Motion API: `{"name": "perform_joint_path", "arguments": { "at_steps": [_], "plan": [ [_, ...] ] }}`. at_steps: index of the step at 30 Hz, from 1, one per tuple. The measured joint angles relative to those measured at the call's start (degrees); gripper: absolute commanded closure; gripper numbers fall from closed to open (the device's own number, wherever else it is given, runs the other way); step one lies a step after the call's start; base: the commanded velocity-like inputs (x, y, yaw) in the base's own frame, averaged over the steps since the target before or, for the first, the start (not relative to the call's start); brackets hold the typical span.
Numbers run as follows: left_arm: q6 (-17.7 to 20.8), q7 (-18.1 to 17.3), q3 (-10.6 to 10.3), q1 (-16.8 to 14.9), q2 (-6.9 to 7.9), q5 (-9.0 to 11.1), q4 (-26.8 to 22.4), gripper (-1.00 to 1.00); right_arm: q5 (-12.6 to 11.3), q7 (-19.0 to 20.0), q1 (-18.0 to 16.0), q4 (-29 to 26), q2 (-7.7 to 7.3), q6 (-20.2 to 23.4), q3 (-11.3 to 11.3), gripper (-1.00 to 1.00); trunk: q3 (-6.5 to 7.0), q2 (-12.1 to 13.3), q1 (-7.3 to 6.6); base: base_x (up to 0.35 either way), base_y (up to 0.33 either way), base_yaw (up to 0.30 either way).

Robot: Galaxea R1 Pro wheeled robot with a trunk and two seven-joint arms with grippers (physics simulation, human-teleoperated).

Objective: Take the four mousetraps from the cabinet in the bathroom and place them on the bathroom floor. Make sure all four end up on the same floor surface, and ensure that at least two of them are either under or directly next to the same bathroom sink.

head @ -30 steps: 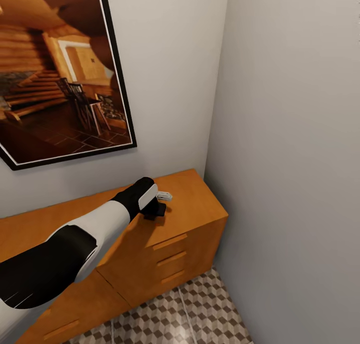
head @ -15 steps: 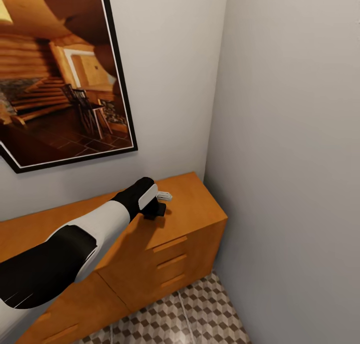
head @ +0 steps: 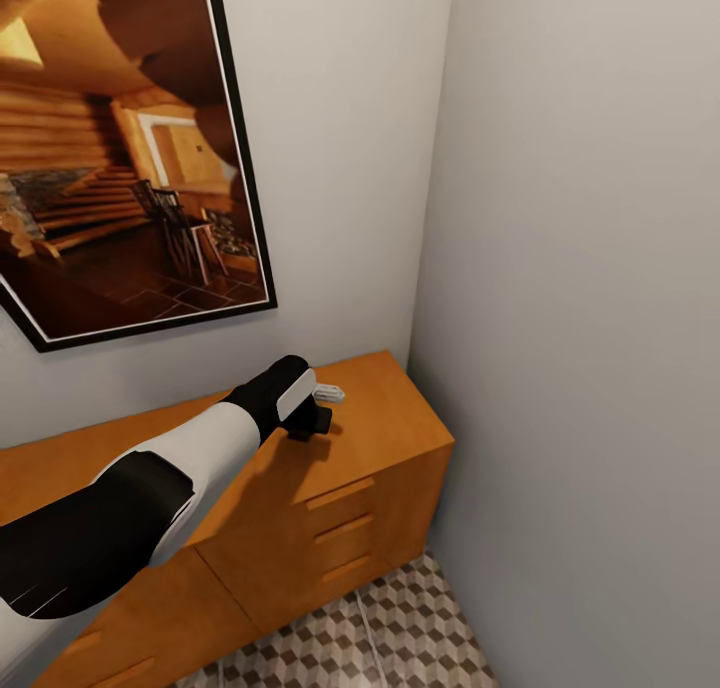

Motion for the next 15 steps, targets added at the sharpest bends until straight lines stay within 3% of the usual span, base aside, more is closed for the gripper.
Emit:
{"name": "perform_joint_path", "arguments": {
  "at_steps": [15],
  "plan": [
    [0.0,0.0,0.0,0.02,0.0,0.0,0.08,1.0,-0.01,0.0,0.0,-0.01,0.0,0.0,-0.03,1.0,1.27,0.01,0.0,0.0,0.0,0.0]
  ]
}}
